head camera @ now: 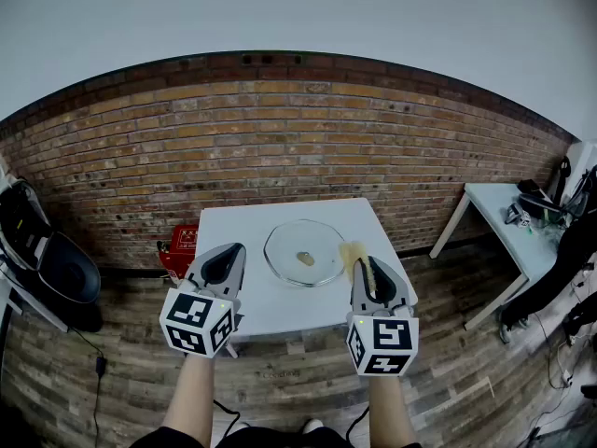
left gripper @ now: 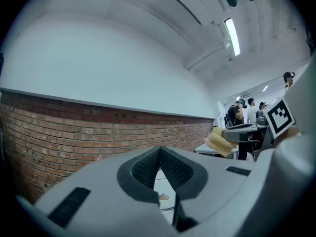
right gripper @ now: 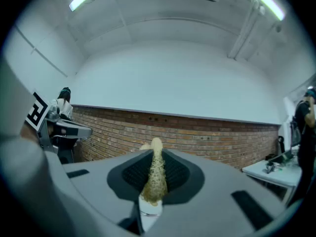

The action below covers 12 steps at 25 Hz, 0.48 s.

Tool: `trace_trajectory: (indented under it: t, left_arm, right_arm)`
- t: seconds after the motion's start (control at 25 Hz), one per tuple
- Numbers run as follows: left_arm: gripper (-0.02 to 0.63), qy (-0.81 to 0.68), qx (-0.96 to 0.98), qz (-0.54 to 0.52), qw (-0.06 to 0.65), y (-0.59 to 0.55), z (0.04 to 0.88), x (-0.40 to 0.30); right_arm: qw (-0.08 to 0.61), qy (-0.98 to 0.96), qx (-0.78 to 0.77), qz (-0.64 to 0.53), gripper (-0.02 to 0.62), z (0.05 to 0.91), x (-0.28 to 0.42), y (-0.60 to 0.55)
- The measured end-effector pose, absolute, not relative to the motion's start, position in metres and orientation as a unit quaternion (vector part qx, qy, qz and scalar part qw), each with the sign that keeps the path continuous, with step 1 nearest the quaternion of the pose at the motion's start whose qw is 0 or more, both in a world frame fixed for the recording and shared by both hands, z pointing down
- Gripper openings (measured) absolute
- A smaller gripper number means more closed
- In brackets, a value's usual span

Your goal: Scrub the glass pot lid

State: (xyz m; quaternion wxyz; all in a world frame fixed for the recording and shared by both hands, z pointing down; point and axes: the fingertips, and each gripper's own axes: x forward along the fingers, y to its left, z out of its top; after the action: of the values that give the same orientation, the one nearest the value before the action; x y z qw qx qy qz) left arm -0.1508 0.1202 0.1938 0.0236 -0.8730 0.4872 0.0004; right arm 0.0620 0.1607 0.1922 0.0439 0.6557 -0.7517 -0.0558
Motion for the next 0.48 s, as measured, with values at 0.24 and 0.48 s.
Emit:
trace_trajectory:
  t: [0.24, 0.48]
  left_arm:
    - [0.011, 0.486, -0.873, 0.001, 0.024, 0.1201, 0.1954, -0.1498]
    - [0.011, 0.487, -0.873, -0.001, 0.024, 0.1208, 0.196, -0.1483]
  right_arm:
    - [0.042, -0.75, 0.657, -0.056, 0.057, 0.1931, 0.0638, 0.161]
    - [0.041, -0.751, 0.657, -0.054, 0.058, 0.1943, 0.0654, 0.1617]
